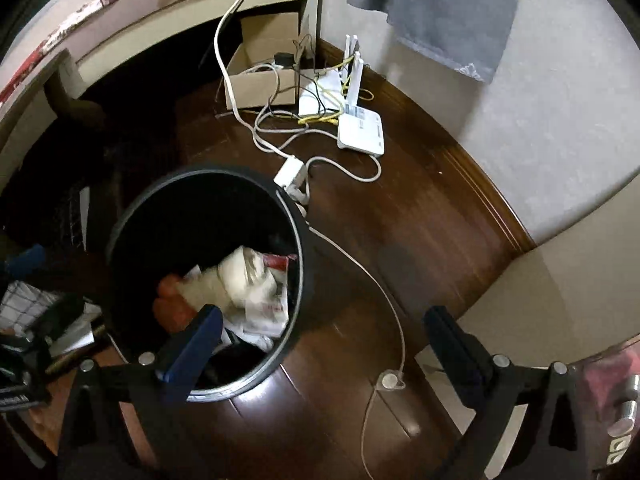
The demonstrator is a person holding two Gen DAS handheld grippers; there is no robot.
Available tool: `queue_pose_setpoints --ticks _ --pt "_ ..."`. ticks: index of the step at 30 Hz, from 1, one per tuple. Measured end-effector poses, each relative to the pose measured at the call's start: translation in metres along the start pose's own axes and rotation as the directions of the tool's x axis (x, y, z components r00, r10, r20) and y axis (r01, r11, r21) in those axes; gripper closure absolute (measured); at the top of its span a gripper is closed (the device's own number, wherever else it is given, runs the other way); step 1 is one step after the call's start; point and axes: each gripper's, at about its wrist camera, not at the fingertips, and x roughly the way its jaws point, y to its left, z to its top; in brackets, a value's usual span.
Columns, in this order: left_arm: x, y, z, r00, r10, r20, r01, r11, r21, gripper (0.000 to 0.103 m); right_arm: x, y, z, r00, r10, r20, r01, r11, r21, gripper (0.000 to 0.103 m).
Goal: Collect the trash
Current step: 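Open both tools to drop the cloth and milk box into the bin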
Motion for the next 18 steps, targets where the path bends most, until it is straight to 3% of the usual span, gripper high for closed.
queue_pose_setpoints --ticks 12,18 --pt "-0.040 0.003 0.005 0.997 0.043 0.060 -0.043 0.999 -0.009 0.001 -0.047 0.014 -0.009 0.997 0.013 0.075 -0.010 0.999 -0.034 0.001" --pt "-0.080 0.010 -0.002 0.991 0.082 0.103 -0.081 0.997 -0.016 0.001 -0.093 0.034 -0.018 0.985 0.020 0.171 -0.010 0.998 -0.058 0.001"
